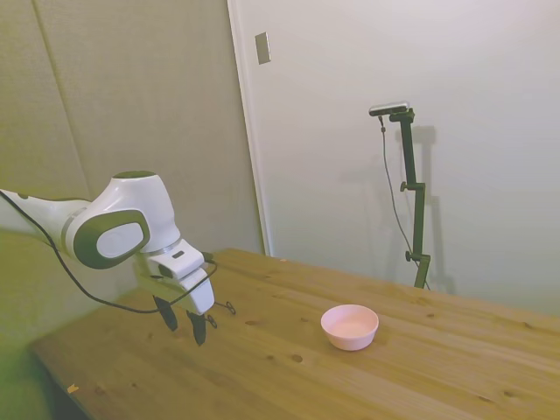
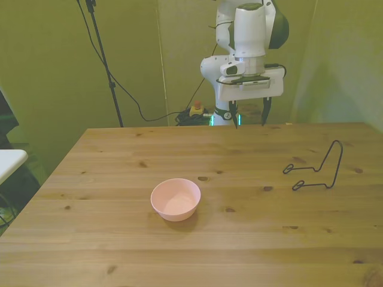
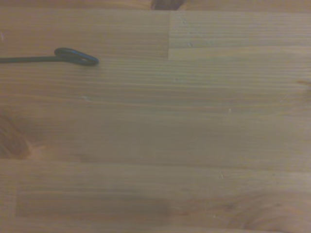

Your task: Load the bowl

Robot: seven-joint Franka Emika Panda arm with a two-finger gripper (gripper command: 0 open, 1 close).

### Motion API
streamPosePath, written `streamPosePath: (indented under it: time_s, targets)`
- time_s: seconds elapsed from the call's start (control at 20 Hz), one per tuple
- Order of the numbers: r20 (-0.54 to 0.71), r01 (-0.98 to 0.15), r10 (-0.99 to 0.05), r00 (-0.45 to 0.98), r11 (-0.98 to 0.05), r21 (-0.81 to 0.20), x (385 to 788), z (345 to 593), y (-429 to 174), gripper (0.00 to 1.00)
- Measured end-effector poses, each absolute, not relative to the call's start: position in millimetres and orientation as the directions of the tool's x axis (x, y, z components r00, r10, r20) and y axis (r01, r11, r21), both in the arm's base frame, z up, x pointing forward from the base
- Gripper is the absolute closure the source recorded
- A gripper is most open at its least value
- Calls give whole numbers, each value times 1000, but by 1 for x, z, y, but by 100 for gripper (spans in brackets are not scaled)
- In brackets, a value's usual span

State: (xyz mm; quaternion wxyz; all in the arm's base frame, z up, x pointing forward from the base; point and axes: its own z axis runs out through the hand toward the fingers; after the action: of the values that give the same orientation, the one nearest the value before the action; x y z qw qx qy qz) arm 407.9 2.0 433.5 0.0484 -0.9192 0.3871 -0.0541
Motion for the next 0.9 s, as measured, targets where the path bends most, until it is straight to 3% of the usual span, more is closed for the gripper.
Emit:
streamPosePath:
  time_s: [0.15, 0.4, 0.7, 0.9]
  targets:
    - [61, -709, -719, 692, -694, -129, 410, 433, 2, 0]
    - [119, -759, -772, 625, -636, -138, 438, 461, -30, 0]
    - [160, -808, -819, 551, -572, -144, 502, 483, -79, 0]
    - [175, -819, -830, 530, -555, -150, 545, 485, -103, 0]
